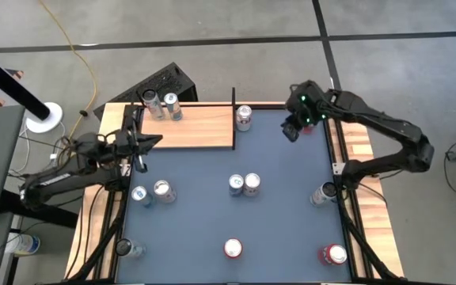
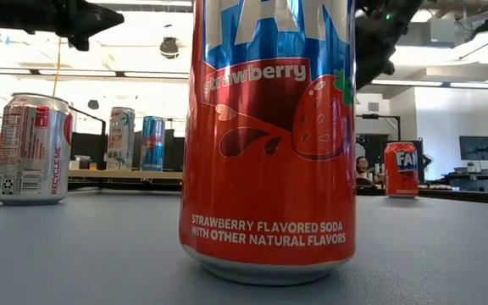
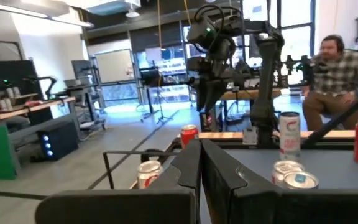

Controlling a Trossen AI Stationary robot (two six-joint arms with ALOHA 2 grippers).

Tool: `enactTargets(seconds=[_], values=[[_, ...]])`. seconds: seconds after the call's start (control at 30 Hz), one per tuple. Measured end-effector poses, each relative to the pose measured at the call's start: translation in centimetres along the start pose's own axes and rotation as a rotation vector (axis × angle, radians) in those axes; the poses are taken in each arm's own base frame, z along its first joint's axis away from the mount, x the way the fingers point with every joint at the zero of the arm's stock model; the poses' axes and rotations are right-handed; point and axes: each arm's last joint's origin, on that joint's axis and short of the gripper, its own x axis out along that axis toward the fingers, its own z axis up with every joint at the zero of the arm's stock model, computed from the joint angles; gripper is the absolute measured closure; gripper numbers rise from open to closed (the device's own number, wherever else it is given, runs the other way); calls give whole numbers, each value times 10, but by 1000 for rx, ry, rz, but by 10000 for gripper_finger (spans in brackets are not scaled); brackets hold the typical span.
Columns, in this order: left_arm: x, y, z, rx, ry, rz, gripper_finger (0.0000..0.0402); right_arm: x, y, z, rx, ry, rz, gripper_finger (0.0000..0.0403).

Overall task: Place canned beverage on shelf
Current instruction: Put the top right red soda can on the shelf

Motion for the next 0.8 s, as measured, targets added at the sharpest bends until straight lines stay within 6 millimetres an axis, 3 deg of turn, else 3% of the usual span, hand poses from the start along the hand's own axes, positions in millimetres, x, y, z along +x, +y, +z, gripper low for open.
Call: enactTargets(seconds=[0.37,0.57,0.8], values=[[-2,-4,-36,-50,8,2,401,15,-65,-2,160,75,-206,137],[-2,-5,-47,-50,23,1,401,33,-93,-6,272,159,-284,127],[-2,-6,-56,-54,86,-4,401,36,-109,-16,342,257,-426,126]])
